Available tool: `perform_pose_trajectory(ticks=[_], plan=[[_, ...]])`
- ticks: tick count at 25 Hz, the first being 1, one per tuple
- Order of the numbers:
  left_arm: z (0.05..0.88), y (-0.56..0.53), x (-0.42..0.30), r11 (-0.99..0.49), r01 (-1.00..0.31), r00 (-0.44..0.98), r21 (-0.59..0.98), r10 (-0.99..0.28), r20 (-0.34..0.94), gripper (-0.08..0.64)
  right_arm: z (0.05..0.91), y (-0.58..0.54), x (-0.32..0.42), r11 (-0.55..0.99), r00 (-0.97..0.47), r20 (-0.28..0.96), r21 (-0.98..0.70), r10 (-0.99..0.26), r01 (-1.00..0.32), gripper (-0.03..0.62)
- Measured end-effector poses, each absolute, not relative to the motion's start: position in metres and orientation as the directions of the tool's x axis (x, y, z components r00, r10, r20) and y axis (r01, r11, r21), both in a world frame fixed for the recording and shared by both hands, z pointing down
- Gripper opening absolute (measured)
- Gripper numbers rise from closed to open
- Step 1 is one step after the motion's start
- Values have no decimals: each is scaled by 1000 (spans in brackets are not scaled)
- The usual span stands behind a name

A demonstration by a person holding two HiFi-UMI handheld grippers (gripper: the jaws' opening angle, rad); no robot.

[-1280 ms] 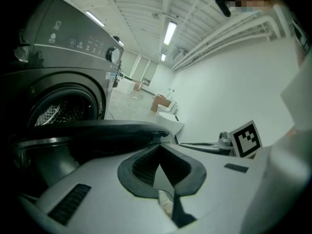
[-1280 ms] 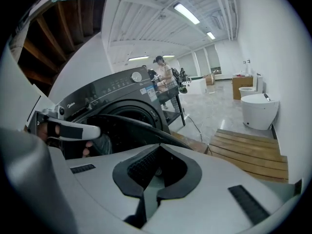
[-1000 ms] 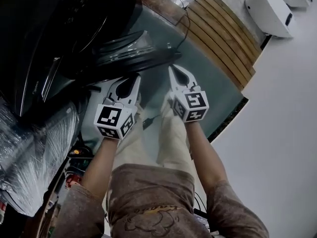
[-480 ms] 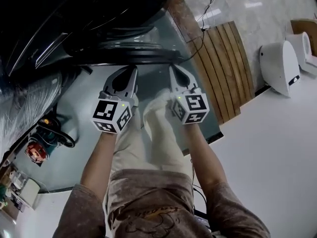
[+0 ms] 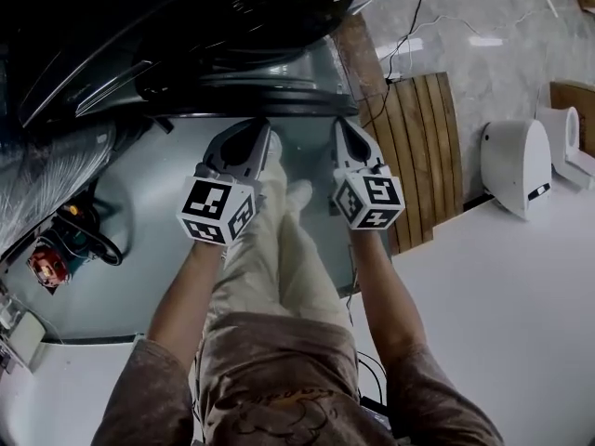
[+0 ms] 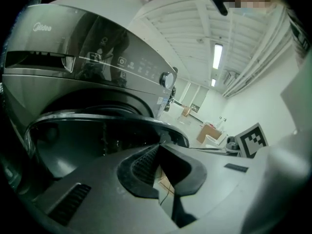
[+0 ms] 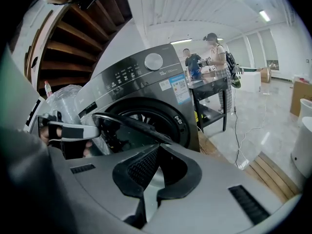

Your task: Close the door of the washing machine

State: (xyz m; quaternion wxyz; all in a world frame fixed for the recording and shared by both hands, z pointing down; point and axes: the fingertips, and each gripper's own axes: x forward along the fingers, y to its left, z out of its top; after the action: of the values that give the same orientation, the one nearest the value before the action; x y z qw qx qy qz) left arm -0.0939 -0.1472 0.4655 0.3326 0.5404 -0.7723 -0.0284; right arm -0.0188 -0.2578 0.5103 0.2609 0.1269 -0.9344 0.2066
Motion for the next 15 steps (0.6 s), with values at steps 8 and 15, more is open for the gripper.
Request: perform_pose_trajectory(ticks=[8, 15], plan=[[469, -157, -117, 430, -807, -199, 405, -844, 499, 2, 509, -282, -52, 887, -834, 538, -315, -126, -337, -8], [468, -171, -134, 444, -800, -207, 403, -836, 508, 2, 509, -300, -78, 898, -837, 536, -311, -106, -312, -8]])
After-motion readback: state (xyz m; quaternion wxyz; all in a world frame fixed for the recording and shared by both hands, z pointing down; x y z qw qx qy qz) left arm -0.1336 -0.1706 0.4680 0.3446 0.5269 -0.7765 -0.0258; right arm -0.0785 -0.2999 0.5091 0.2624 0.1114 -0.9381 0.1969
